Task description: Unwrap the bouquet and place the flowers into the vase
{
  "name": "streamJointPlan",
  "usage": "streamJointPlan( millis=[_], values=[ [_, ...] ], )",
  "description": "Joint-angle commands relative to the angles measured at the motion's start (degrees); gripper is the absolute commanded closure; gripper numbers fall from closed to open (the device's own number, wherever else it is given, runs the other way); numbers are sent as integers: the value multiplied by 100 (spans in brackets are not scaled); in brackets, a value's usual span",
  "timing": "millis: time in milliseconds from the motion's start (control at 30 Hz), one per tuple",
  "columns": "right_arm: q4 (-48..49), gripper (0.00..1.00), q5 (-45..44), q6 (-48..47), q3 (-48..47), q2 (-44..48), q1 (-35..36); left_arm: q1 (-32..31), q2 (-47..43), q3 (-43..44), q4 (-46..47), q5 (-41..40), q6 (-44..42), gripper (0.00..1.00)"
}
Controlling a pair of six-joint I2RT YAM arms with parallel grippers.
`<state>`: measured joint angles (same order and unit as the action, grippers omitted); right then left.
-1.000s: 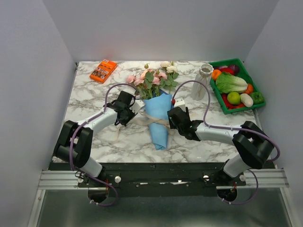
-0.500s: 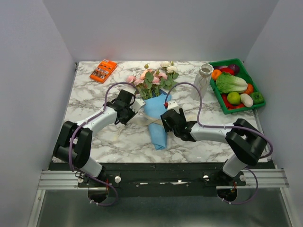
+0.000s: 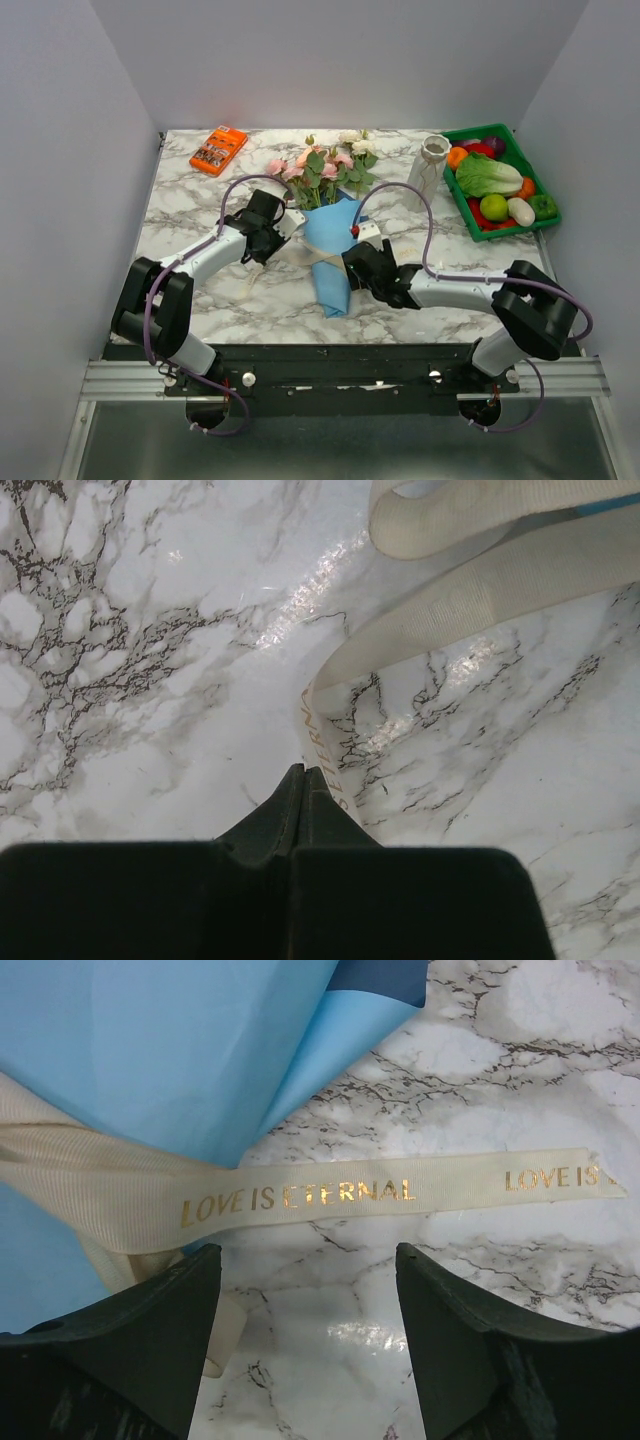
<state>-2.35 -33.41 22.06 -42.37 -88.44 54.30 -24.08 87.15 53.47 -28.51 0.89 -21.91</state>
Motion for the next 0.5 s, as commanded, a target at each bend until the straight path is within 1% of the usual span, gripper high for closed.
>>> streamJointPlan(
  millis=[0, 200, 367, 467],
  values=[
    [-240, 22, -228, 246, 106, 187, 186, 8, -120, 23, -40, 123, -68, 100],
    [147, 21, 1, 18, 133, 38, 212, 8, -14, 23, -32, 184, -59, 100],
    [234, 21, -253, -246, -254, -567, 212, 8, 117, 49, -23, 245, -50, 100],
    [594, 21, -324, -395, -333, -753, 204, 8, 188, 49, -5, 228, -68, 76]
  ],
)
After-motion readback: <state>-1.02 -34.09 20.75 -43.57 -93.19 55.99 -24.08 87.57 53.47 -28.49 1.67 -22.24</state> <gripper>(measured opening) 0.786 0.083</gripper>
